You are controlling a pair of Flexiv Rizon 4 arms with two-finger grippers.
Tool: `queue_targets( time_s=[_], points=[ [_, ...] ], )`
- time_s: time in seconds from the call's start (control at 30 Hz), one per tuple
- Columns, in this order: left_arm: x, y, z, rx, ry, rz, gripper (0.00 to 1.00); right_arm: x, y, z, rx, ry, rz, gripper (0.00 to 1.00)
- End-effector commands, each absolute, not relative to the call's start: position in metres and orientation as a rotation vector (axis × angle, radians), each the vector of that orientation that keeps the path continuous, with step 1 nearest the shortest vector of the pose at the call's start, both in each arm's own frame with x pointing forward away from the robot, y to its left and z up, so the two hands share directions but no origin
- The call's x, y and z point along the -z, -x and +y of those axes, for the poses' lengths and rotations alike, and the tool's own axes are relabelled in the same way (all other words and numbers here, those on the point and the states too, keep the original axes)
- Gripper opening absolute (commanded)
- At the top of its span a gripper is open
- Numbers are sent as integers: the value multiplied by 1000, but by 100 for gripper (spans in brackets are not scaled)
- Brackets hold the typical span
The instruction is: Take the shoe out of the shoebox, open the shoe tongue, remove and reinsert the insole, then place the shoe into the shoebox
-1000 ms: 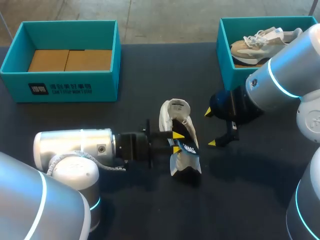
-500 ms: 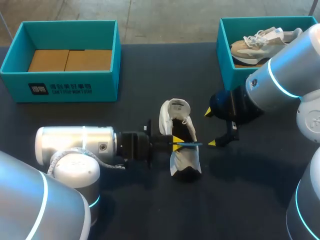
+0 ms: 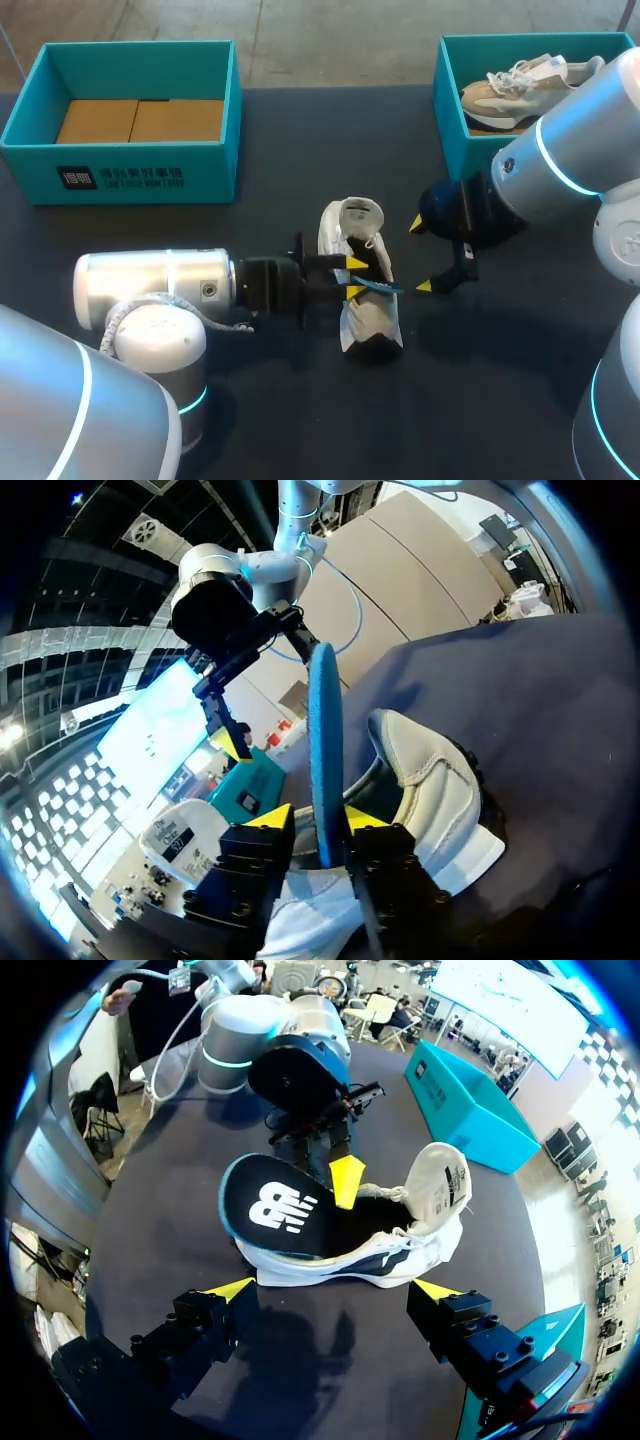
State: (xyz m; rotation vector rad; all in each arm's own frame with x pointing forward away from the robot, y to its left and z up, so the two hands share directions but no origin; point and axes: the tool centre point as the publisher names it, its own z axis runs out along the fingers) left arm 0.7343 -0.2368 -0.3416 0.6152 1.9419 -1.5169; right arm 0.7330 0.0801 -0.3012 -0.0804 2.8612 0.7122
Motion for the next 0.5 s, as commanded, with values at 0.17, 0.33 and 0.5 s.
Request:
queue_targets(
  time_s=[0.17, 0.33, 0.5],
  points=[
    [328, -719, -234, 1537, -627, 1907, 29, 302, -732, 80, -712, 80, 2858, 100],
    [325, -713, -239, 1556, -647, 1897, 7, 302, -732, 80, -712, 80, 2858, 100],
    [331, -714, -245, 1563, -671, 1911, 0, 302, -732, 80, -712, 80, 2858, 100]
  ],
)
